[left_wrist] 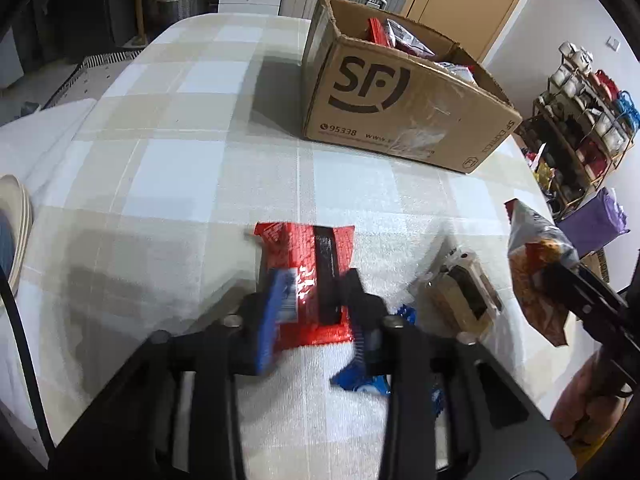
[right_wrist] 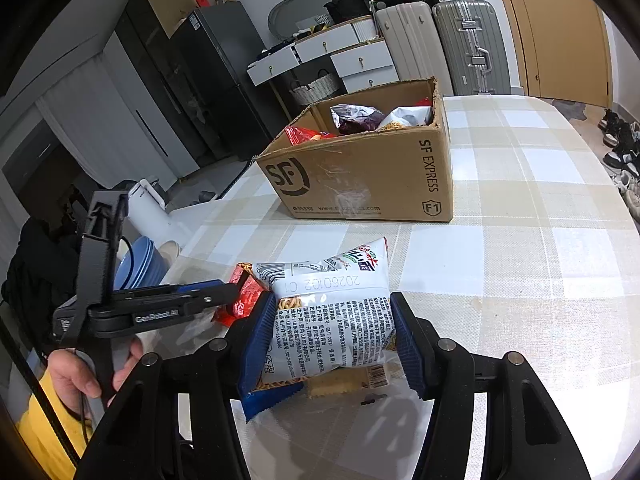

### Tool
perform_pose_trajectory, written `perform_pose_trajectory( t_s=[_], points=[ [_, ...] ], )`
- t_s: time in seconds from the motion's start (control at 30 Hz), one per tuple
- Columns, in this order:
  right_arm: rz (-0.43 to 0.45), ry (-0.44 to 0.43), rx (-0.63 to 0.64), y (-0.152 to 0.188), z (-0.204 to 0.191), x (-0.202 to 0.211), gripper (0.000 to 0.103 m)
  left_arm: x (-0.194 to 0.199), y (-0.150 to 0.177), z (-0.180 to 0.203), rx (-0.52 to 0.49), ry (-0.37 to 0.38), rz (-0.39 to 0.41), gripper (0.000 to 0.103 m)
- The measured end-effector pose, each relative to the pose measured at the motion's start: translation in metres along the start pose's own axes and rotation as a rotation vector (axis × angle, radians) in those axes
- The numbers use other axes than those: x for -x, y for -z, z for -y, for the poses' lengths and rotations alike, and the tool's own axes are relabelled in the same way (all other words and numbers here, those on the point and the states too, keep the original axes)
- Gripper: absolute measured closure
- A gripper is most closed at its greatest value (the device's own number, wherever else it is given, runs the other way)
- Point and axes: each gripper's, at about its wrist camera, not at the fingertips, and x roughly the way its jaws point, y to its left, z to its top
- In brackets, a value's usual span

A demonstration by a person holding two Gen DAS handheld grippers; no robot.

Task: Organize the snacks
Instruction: 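Lift the white chip bag with the right tool while the left tool grasps the red packet, then carry the white bag with the right tool while the left tool carries the red packet to the box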

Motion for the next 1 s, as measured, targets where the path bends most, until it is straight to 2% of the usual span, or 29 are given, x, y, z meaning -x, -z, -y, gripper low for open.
perform_pose_trajectory(
  t_s=[0.1, 0.23, 0.3, 0.47, 0.6, 0.83, 1.0],
  points=[
    [-0.001, -0.005, -0.001, 0.0, 0.001, 0.001, 0.046, -0.012, -0.001, 0.012, -0.052, -0.059, -0.015, 0.058],
    [0.002, -0.011, -0.001, 0.0, 0.001, 0.004, 0.046, -0.027, 0.001, 0.02, -0.097, -0.135, -0.042, 0.058],
    [0.004, -0.017, -0.005, 0.0, 0.003, 0.006, 0.046, -0.027, -0.001, 0.015, -0.06, -0.115, -0.045, 0.062],
    [0.008, -0.021, -0.01, 0.0, 0.003, 0.008, 0.046, -0.024, -0.003, 0.0, 0.016, -0.025, -0.049, 0.062],
    [0.014, -0.025, -0.009, 0.0, 0.003, 0.01, 0.045, -0.015, -0.001, -0.004, 0.029, -0.014, -0.026, 0.062],
    [0.059, -0.055, -0.013, -0.002, 0.0, 0.02, 0.045, 0.022, 0.006, -0.006, 0.065, 0.076, 0.048, 0.062],
    [0.139, -0.109, -0.051, -0.014, -0.006, 0.04, 0.045, 0.062, 0.001, 0.009, 0.03, 0.117, 0.143, 0.062]
  ],
)
